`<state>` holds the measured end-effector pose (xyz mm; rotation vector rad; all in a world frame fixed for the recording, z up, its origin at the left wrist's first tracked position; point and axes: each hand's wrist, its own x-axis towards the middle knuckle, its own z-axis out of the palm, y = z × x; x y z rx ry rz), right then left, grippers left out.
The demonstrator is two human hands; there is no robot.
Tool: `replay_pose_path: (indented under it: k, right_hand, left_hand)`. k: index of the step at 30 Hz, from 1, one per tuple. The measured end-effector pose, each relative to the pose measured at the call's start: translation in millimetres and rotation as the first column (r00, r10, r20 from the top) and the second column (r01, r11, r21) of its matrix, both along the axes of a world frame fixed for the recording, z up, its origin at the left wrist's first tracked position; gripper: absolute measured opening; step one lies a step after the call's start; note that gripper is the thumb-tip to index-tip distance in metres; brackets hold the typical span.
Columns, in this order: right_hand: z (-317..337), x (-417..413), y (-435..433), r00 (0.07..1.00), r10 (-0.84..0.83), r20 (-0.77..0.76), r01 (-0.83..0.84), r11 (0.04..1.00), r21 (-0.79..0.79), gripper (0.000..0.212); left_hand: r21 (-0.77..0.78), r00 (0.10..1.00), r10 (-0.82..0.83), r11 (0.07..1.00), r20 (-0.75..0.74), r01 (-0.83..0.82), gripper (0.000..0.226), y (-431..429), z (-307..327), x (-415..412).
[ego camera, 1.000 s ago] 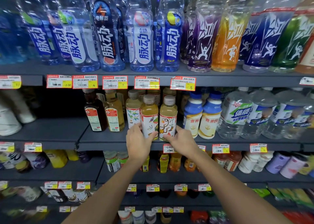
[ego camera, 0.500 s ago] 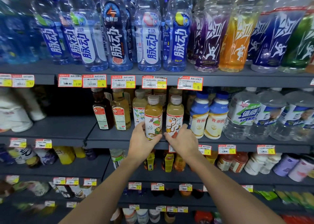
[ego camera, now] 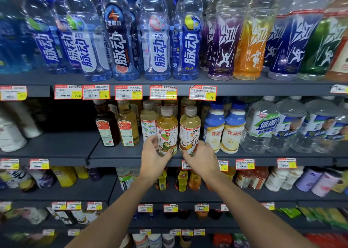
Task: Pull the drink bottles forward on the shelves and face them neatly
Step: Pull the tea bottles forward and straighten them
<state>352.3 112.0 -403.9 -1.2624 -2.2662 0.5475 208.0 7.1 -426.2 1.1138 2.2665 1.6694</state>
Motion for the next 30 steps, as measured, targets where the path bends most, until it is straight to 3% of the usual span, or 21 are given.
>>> replay_pose_path:
  k: [6, 11, 15, 25, 30]
  right_hand:
    - [1, -4, 1, 0.999, -0.022, -0.038, 0.022, 1.0, -0.006, 0.057]
    - [1, 2, 13, 0.992, 0.125, -0.025, -0.126, 0.991, -0.053, 0.037]
    - [0, 5, 14, 0.985, 0.161, -0.053, -0.165, 0.985, -0.059, 0.034]
    - [-6, 4, 18, 0.989, 0.151, -0.005, -0.151, 0.988, -0.027, 0.017]
    - [-12, 11, 12, 0.988, 0.147, -0.043, -0.148, 0.989, -0.014, 0.031]
  left_hand:
    - [0.051, 0.993, 0.119, 0.992, 0.001, -0.119, 0.067, 7, -8, 16]
    - [-0.004, 1.0, 0.018, 1.0, -0.025, -0.018, 0.057, 9, -3, 6]
    - [-0.066, 0.995, -0.05, 0.997, -0.086, 0.044, 0.053, 7, -3, -1]
    - [-0.229, 0.977, -0.009, 0.973, -0.211, -0.04, 0.054, 13, -1, -12]
    - [-0.276, 0.973, -0.01, 0.96, -0.232, -0.056, 0.066, 11, -3, -13]
